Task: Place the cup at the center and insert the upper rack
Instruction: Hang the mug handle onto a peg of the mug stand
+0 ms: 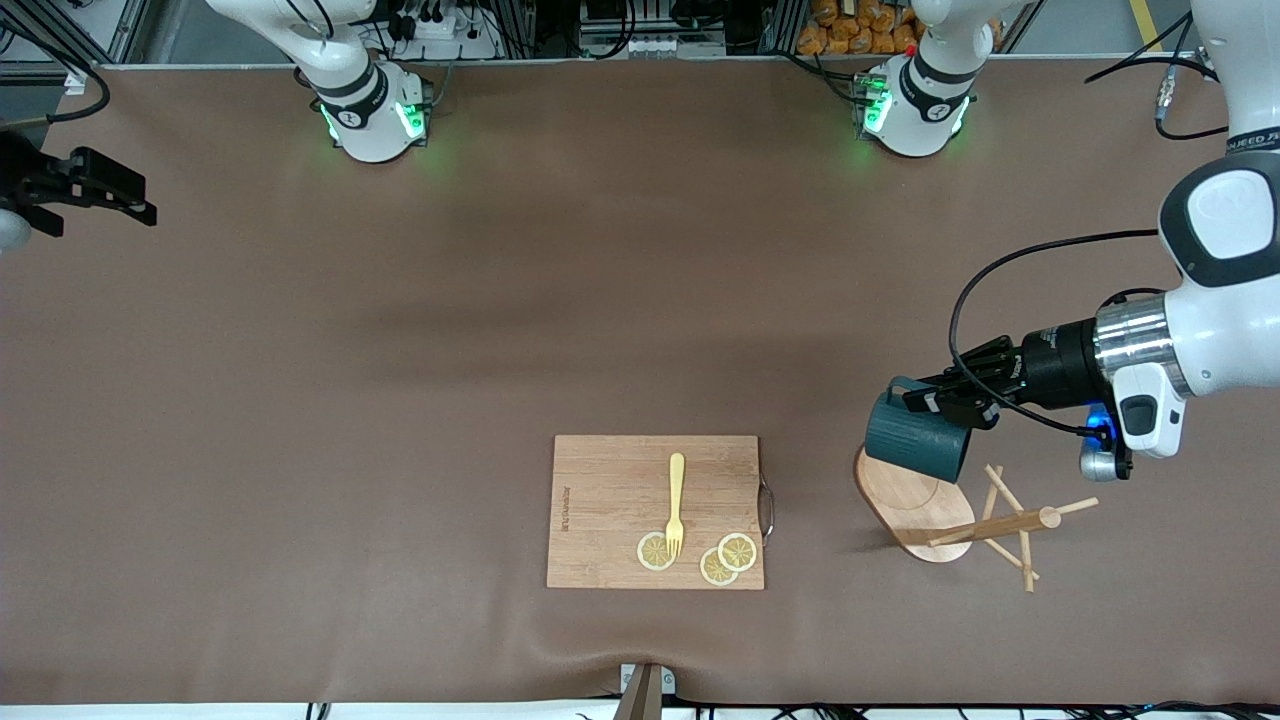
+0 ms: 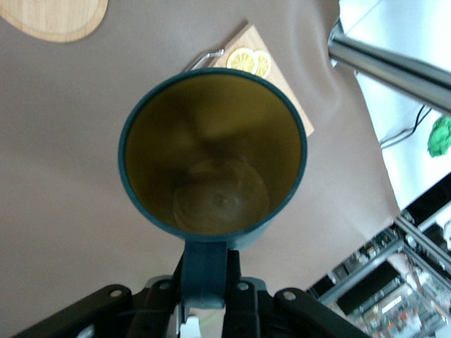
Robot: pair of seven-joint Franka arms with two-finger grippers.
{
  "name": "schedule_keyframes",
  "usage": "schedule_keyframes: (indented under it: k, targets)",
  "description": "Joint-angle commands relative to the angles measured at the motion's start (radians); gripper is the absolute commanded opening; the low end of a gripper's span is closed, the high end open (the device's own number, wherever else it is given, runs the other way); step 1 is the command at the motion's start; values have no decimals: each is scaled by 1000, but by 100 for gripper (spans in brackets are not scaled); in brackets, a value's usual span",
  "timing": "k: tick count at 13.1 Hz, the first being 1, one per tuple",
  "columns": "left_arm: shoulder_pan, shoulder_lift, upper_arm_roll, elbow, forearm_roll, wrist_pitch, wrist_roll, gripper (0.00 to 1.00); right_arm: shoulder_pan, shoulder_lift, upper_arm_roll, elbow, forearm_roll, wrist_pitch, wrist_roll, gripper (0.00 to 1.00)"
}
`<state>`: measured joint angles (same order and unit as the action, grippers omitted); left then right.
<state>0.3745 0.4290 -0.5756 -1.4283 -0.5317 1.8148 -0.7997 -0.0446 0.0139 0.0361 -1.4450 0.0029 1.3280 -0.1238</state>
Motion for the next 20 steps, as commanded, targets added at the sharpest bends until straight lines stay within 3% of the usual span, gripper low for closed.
schedule_keyframes:
  k: [1, 10, 13, 20]
  targets:
    - [56, 49, -12, -4, -53, -102, 136, 0, 5, 5, -1, -17, -3, 19, 19, 100]
    - [168, 123, -7, 2, -53, -219, 358, 0, 19, 26, -1, -20, 9, 76, 21, 100]
    - [222, 166, -7, 5, -94, -221, 411, 0, -11, 37, -2, -37, 89, 77, 30, 100]
    - [247, 223, -7, 9, -198, -221, 484, 0, -8, 44, -4, -38, 75, 82, 79, 100]
